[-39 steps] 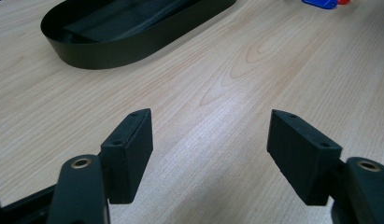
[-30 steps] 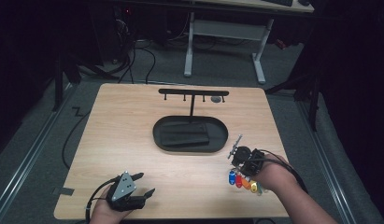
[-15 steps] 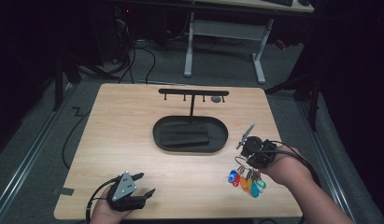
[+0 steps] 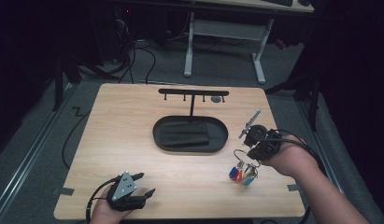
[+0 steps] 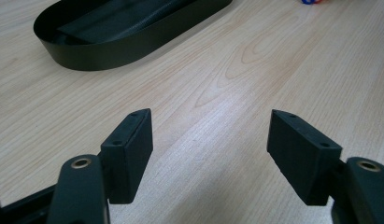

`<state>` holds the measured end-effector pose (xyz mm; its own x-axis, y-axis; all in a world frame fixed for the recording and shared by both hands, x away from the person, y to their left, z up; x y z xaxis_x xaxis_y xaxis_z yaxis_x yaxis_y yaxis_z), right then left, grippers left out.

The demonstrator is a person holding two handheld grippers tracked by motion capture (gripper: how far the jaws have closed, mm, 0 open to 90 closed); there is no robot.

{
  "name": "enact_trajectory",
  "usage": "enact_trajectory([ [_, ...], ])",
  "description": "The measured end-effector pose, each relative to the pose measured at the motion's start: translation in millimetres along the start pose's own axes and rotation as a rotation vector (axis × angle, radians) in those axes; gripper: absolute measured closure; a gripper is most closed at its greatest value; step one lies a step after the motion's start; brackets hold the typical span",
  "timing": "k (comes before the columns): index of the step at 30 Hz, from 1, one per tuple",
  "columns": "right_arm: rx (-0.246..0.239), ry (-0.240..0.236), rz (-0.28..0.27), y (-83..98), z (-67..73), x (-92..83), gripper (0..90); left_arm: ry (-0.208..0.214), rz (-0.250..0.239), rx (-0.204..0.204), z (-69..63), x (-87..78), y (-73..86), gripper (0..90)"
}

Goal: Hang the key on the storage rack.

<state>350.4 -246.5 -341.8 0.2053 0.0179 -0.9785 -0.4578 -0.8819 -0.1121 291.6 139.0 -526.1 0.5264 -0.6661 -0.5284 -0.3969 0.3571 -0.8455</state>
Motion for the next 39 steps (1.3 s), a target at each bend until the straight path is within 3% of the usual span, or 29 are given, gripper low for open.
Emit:
enact_trajectory([
  [7, 0.028, -0.012, -0.054, -4.4, -7.8, -14.4, 88.0, 0.005, 0.004, 0.003, -1.3, 0.3, 0.7, 31.8],
  [12, 0.035, -0.013, -0.06, -8.5, -14.0, -20.3, 88.0, -0.001, -0.002, -0.005, 0.0, -1.6, 1.5, 31.8],
  [20, 0.02, -0.008, -0.061, -20.7, -21.5, -21.0, 88.0, -0.007, -0.003, -0.016, 1.6, -3.9, 3.2, 31.8],
  [39, 0.058, 0.006, -0.095, -58.6, -57.7, -19.9, 88.0, -0.017, -0.004, -0.024, 5.9, -6.5, 4.8, 31.8],
])
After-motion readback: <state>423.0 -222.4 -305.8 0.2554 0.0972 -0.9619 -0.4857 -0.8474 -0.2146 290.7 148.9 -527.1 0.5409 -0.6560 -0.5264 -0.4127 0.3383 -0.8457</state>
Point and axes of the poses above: each handheld gripper's, and its own axes: x roughly forward along the jaws, y roughly out of its underside, z roughly to its left, the point moved 2 cm from there along x, roughly forward along the jaws, and after that the axes turned 9 degrees about -x, right-handed, at the moved point
